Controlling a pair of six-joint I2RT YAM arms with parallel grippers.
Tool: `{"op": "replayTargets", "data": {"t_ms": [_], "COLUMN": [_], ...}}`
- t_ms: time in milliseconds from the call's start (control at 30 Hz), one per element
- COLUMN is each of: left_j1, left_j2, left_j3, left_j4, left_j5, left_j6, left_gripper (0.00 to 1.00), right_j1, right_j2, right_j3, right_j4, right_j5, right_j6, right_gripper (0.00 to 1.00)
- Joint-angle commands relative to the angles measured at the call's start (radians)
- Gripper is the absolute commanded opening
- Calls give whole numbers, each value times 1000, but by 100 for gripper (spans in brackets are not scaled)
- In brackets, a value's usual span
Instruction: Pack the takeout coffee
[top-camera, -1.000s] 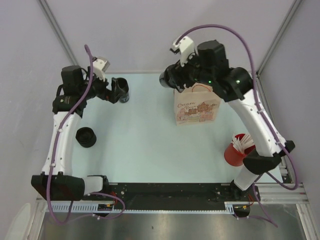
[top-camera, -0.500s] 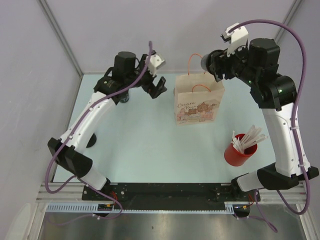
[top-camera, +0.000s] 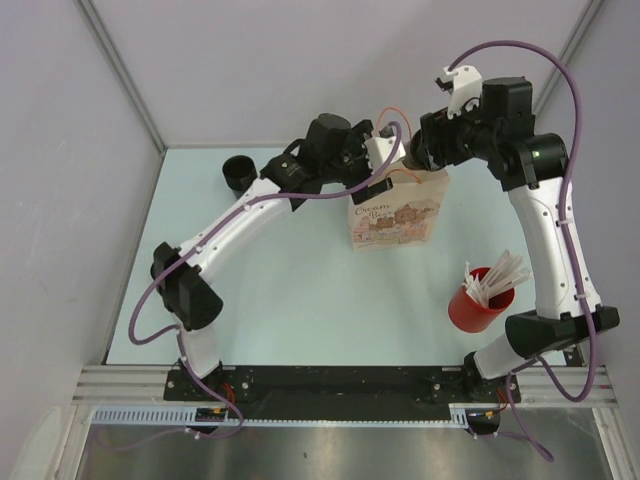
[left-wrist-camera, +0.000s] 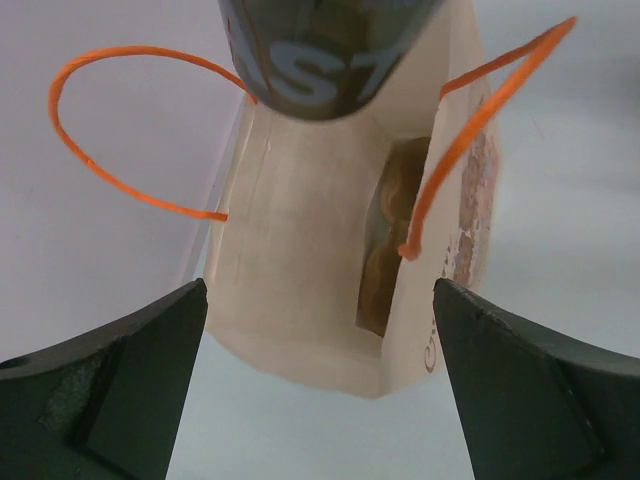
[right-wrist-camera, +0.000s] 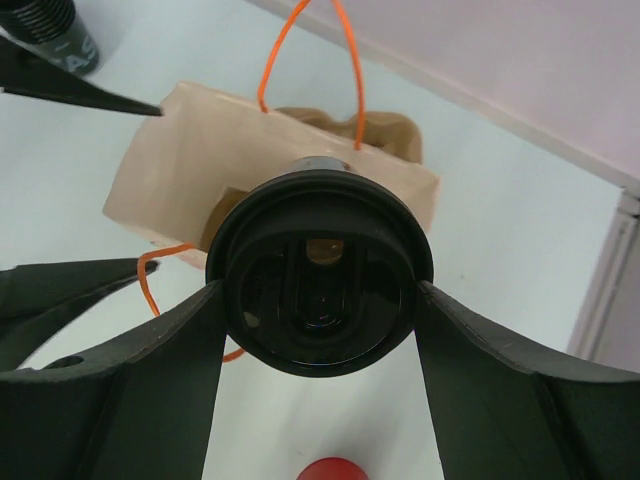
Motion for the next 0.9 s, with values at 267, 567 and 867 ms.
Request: {"op": "replayTargets", "data": {"t_ms": [267,567,867], "left_j1": [-4,-9,-27], "left_j2": [106,96,102], "left_j3": [145,135,135], "left_j4": [-65,-188,-199], "left_j5": [63,199,195], "left_j6": [119,173,170], "left_gripper": [100,89,46], "right_j1": [1,1,1], "right_j2": [95,146,163], "right_j3": [54,94,97], "right_j4": [-56,-83,-109], "right_j5": [-91,-91,-89], "right_j6": [27,-9,-52], "right_gripper": [34,34,35]}}
